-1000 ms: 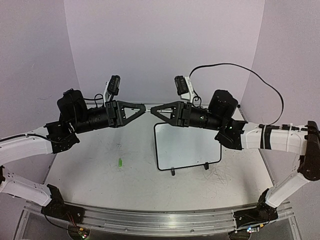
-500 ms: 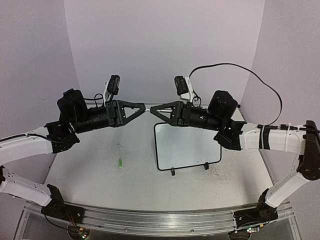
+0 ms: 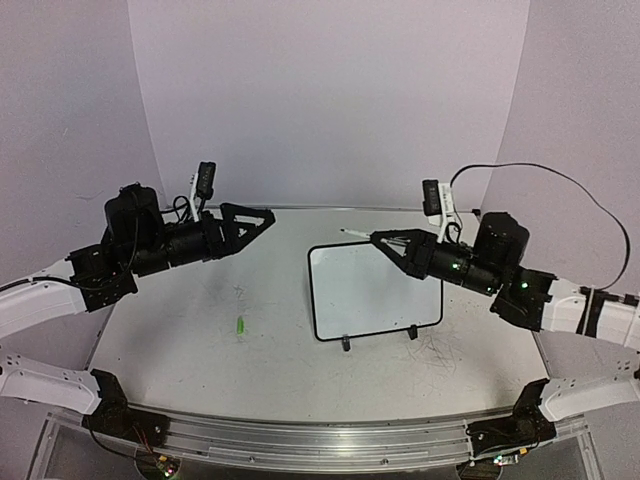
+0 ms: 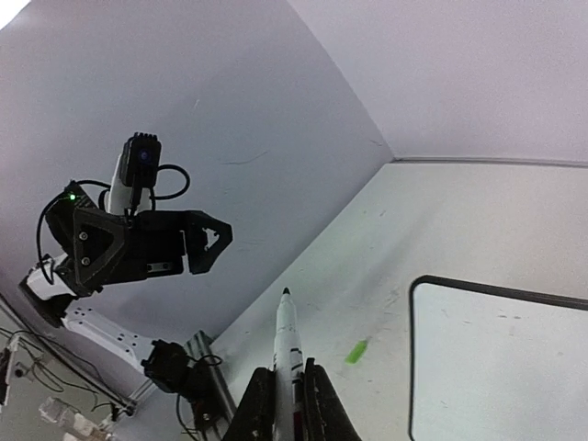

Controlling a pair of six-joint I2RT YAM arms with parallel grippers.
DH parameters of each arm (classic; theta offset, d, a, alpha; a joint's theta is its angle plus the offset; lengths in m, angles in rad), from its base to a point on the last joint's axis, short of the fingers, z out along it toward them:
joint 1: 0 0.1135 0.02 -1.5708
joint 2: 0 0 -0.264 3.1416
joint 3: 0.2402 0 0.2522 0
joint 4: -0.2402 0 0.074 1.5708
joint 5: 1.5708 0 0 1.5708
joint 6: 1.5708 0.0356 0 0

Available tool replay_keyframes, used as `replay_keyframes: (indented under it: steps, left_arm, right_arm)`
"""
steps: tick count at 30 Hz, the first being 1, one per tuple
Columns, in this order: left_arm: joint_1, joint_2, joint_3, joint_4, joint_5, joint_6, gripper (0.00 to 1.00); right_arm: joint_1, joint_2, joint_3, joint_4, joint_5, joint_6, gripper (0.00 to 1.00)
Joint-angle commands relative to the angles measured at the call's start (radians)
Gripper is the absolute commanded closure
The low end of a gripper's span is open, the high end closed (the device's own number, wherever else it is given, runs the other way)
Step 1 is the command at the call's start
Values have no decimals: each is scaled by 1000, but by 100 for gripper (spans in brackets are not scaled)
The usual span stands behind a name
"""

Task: Write a sentence on the whiteboard
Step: Pass from the left arm to the right, then hold the whiteboard at the center of the board.

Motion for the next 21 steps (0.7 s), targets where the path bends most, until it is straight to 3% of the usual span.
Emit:
replay_keyframes:
  steps: [1,5,9,15,21]
  left_arm:
    - [18,45,34,-95,-173,49,1]
    - [61,196,78,-87,-112,46,1]
    - [118,376,147,-62,67,75,1]
    - [126,511,188,20,262,198,4]
    - [132,614,225,47,395,262,16]
  right_arm:
    - [1,-175,-94,-120,292,-156,100]
    - [0,-251,-143,-147,387,-220,100]
    - [1,-242,-109,-233,426,-287,100]
    - [1,-198,-49,-279,380,-331,100]
    - [3,-116,-10,-265,299,-390,100]
